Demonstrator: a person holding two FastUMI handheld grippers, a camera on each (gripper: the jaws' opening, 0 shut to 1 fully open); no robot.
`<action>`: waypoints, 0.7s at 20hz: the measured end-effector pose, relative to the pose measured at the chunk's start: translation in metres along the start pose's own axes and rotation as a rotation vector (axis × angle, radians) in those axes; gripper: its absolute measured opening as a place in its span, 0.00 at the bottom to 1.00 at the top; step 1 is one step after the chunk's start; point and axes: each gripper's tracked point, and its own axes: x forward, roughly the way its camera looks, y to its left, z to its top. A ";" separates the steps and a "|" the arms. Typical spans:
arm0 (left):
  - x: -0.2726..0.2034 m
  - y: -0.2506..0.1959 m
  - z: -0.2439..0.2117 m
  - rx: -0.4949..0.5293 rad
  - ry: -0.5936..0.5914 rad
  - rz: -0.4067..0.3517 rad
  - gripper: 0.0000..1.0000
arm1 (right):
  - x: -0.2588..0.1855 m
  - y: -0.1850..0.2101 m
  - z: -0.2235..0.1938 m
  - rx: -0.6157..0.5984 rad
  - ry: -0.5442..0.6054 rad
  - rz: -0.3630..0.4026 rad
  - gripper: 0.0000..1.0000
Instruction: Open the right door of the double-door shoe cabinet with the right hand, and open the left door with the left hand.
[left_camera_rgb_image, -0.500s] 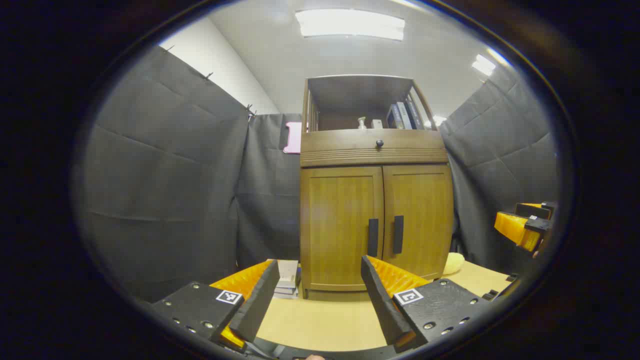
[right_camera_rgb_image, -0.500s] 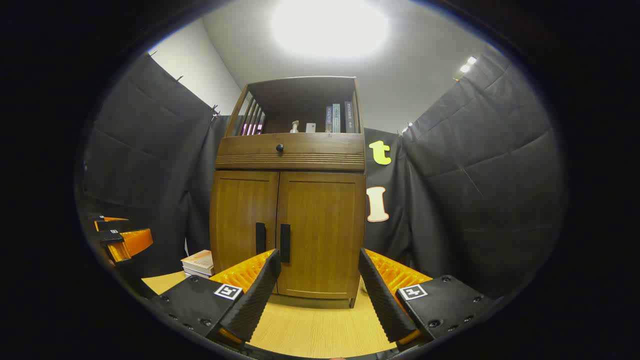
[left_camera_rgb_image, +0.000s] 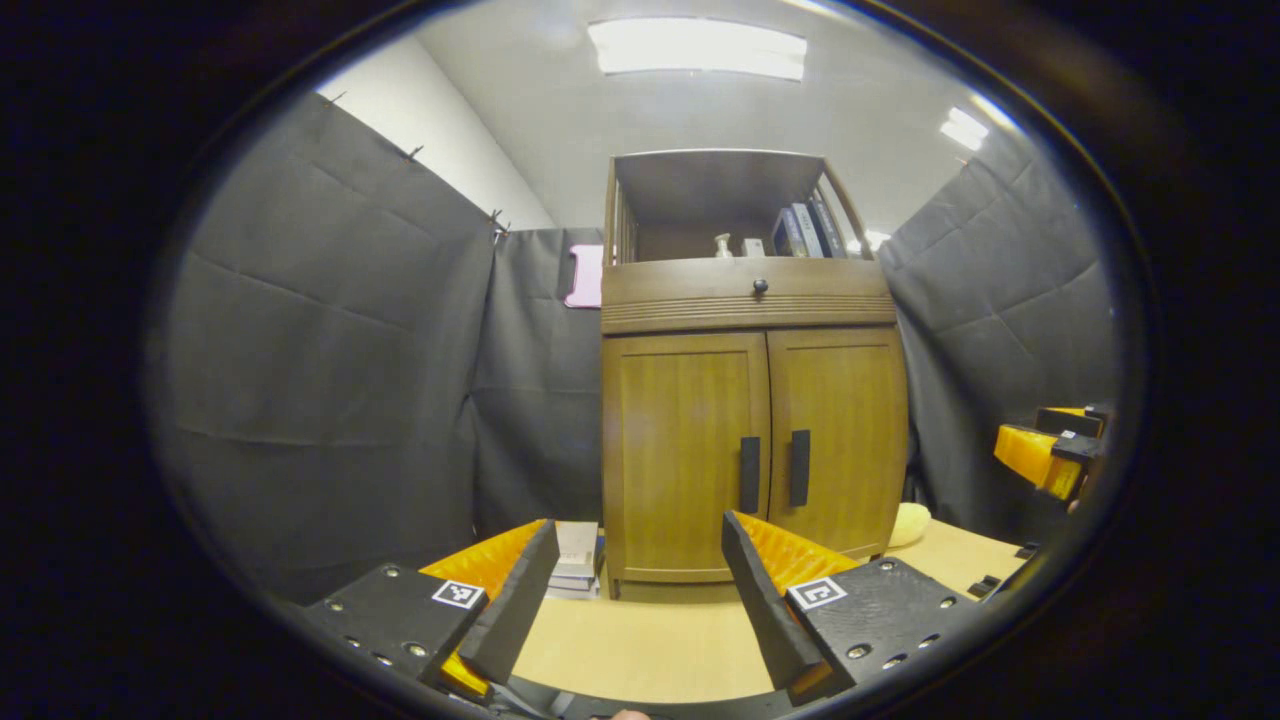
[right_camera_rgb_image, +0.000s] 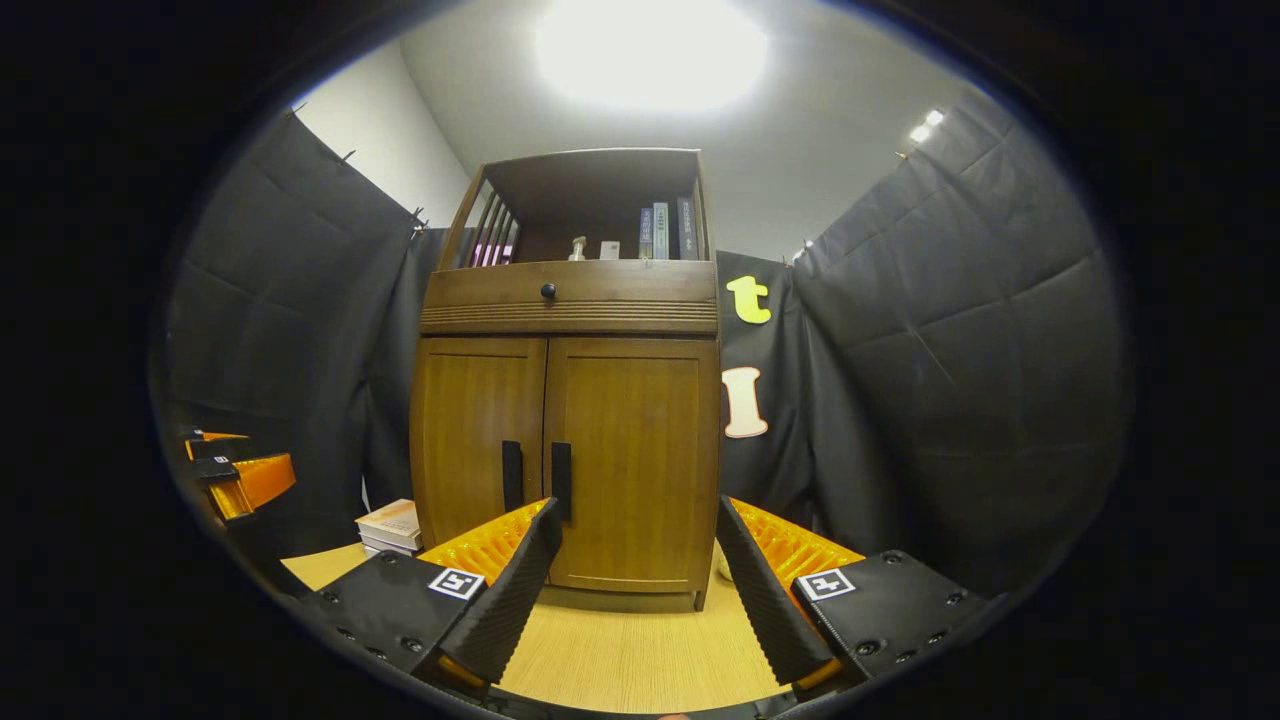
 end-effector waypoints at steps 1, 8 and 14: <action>0.000 0.000 0.000 0.000 0.001 -0.001 0.92 | 0.000 0.000 0.000 0.000 0.000 -0.004 0.98; 0.002 0.001 0.005 0.006 0.004 -0.015 0.92 | 0.001 0.000 0.001 0.007 0.002 -0.022 0.98; 0.009 0.004 0.006 -0.001 0.019 -0.041 0.92 | 0.006 -0.002 0.000 0.004 0.004 -0.044 0.98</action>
